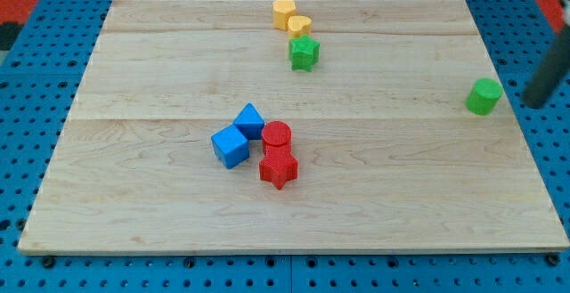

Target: Move the green star towards center right

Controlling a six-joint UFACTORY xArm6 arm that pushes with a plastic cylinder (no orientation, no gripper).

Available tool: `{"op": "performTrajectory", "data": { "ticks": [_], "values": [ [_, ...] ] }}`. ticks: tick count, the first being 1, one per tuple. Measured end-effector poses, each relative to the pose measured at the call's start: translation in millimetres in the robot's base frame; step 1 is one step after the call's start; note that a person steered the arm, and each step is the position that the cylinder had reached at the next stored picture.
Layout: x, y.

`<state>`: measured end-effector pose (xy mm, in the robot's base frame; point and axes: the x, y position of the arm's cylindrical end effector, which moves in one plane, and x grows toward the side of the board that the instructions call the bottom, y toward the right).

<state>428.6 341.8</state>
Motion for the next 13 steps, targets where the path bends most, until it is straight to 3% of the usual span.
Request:
{"op": "performTrajectory", "data": {
  "ticks": [1,2,3,4,6,7,8,9,10,11,12,13],
  "values": [
    [7.3,-71.5],
    [3.2,-81.0],
    [20.7,-200.7],
    [-62.0,-279.0],
    [-91.6,-401.6],
    [-133.8,-446.2],
    [-136.9,-359.4],
    [-77.8,-270.6],
    [-69.7,-286.1],
    [-106.7,-333.8],
    [-12.3,-309.4],
    [5.3,-278.3]
  ]
}}
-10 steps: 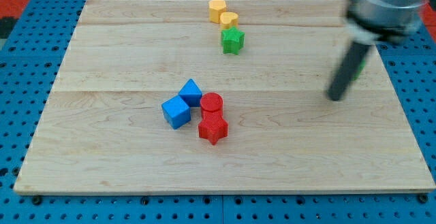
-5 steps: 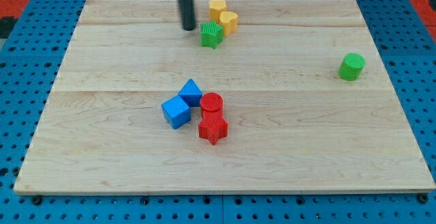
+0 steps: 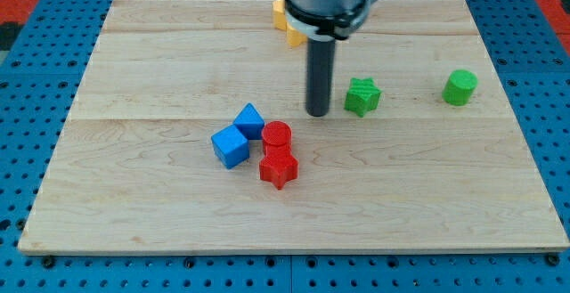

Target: Move the green star towards center right

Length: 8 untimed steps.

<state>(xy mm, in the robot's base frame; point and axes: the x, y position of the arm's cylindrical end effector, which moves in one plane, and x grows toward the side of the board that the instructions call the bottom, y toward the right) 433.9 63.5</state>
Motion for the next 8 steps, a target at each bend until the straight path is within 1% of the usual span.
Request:
{"op": "performTrajectory", "data": {
  "ticks": [1,2,4,5,6,7,8],
  "values": [
    [-15.7,47.7],
    [-9.9,12.0],
    [-36.4,16.9],
    [-47.9,-1.6],
    [-40.1,60.6],
    [-39.6,38.9],
    [-39.6,72.4]
  ]
}}
